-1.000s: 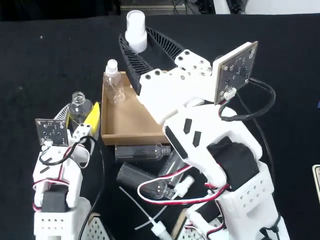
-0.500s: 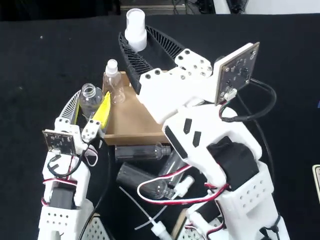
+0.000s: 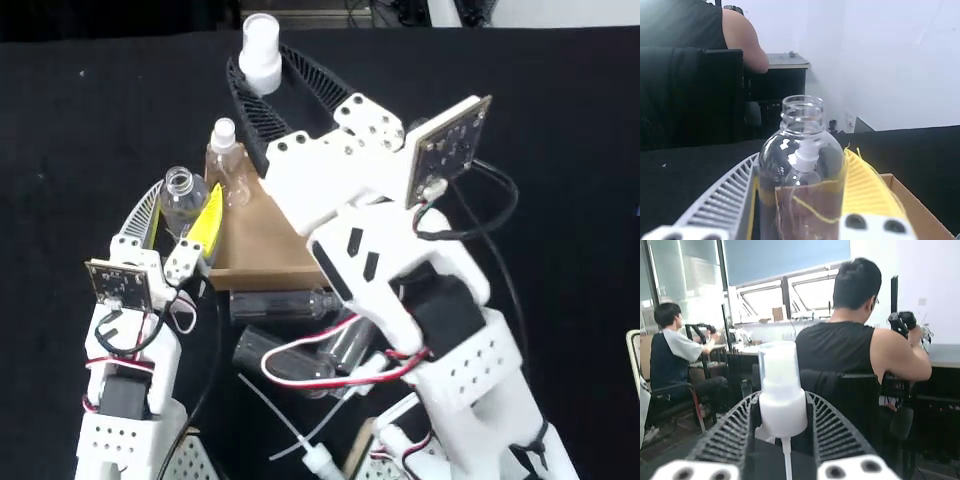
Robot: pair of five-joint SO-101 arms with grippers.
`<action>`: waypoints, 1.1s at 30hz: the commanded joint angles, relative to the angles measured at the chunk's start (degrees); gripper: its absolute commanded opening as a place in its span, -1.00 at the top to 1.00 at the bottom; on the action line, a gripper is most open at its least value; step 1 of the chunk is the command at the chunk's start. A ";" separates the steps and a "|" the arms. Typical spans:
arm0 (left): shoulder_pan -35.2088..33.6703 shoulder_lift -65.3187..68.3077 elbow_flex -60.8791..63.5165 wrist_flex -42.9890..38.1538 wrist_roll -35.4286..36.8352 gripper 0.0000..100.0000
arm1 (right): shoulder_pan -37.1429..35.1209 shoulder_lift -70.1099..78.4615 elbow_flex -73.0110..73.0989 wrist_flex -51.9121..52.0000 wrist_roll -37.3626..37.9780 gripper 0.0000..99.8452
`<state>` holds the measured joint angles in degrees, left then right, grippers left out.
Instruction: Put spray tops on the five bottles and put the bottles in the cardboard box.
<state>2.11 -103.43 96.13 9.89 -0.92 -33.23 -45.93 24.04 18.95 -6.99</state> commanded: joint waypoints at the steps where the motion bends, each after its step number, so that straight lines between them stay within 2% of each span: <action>1: 0.40 -0.53 1.27 -1.49 0.44 0.72 | -0.70 -0.04 1.19 -5.36 -0.44 0.98; 8: 0.31 -0.53 1.27 -1.49 0.44 0.72 | -0.88 0.04 3.65 -10.20 -0.44 0.98; 15: 0.31 -0.53 1.27 -1.49 0.44 0.72 | -6.24 0.04 6.90 -12.22 -0.18 0.98; 20: 0.31 -0.53 1.27 -1.49 0.44 0.72 | -6.68 -0.04 8.92 -16.88 -0.35 0.98; 33: 0.31 -0.53 1.27 -1.49 0.44 0.72 | -11.34 3.91 7.43 -17.23 -0.09 0.98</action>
<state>2.11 -103.43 96.13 9.89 -0.92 -43.52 -44.70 33.27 3.47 -6.99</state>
